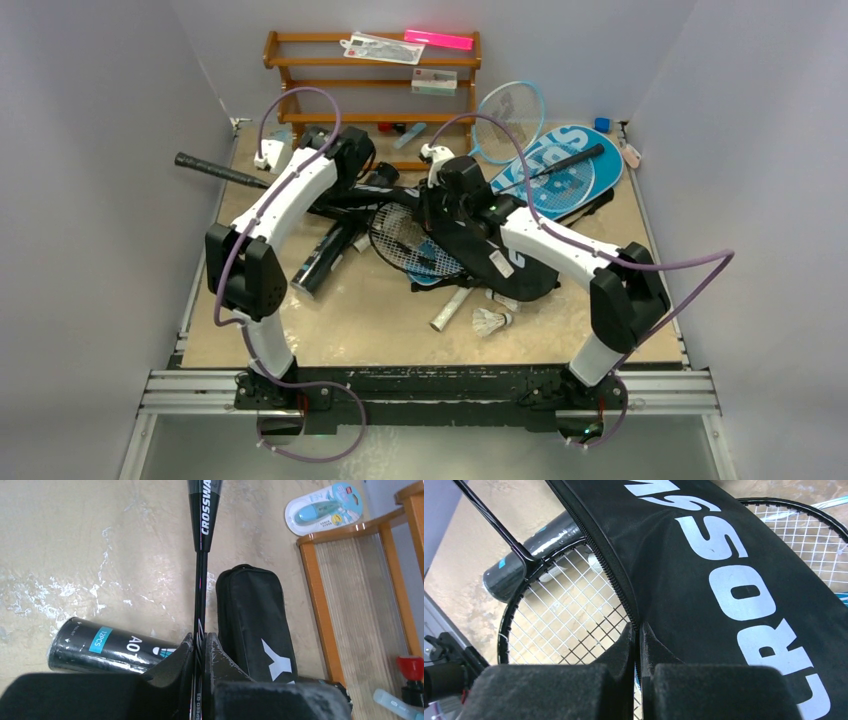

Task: Pack up the badminton gear
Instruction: Place the racket in the racket bag.

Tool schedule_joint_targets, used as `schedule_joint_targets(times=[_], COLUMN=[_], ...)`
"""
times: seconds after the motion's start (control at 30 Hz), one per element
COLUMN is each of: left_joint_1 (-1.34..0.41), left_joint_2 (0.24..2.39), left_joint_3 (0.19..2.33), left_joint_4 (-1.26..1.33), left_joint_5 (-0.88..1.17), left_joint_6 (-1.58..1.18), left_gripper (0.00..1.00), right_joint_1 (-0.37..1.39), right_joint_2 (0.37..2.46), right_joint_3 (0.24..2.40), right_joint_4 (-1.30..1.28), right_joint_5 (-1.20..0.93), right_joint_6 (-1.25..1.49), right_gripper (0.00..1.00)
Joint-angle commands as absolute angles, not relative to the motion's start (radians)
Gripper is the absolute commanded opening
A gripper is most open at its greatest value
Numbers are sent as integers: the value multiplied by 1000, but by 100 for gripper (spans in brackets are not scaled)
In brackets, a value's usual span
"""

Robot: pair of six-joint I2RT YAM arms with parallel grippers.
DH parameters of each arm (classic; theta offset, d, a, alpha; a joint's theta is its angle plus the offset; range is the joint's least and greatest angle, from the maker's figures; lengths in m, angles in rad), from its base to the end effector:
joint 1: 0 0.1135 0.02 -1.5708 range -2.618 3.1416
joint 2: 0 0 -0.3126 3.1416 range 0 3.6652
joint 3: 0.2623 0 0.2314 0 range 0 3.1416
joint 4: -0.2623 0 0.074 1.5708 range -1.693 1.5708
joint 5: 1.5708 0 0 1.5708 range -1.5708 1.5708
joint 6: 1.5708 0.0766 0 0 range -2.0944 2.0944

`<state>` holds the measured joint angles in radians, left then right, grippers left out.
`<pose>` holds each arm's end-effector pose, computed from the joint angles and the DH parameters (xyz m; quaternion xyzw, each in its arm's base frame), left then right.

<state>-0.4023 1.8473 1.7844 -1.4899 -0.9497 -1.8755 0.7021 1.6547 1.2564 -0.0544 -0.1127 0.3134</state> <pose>0.3320 -0.0736 0.3415 -0.6005 0.6560 0.1841 0.4186 0.3078 0.2717 0.3280 -0.1928 0.8247 0.2992 0.4395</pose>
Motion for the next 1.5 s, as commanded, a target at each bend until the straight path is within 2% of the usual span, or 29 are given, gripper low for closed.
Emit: schedule_joint_targets(times=[0.0,0.37,0.83,1.0,1.2,1.47], left_joint_1=[-405,-408,-583,-593,-615,-742], left_joint_2=[1749,1845,1983,1989,1910,1909], left_joint_3=[1736,1853,1878,1877,1710,1673], left_joint_4=[-1488,-1487,-1488,-1386,-1200,-1078], left_joint_5=[-1018,-1021,-918,-841,-733,-848], left_joint_6=[-2074,-2209,-2367,-2201,-2136,-2109], left_gripper=[0,0,0,0,0,0], right_joint_1=[698,669,596,578,550,533], right_joint_2=[1651,1663,1743,1708,1695,1689], right_joint_3=[1330,1352,1426,1405,1370,1380], right_joint_4=[-70,-87,-40,-44,-3,-8], right_joint_5=[-170,-221,-329,-313,-438,-547], right_joint_6=[389,407,400,344,362,369], right_gripper=[0,0,0,0,0,0])
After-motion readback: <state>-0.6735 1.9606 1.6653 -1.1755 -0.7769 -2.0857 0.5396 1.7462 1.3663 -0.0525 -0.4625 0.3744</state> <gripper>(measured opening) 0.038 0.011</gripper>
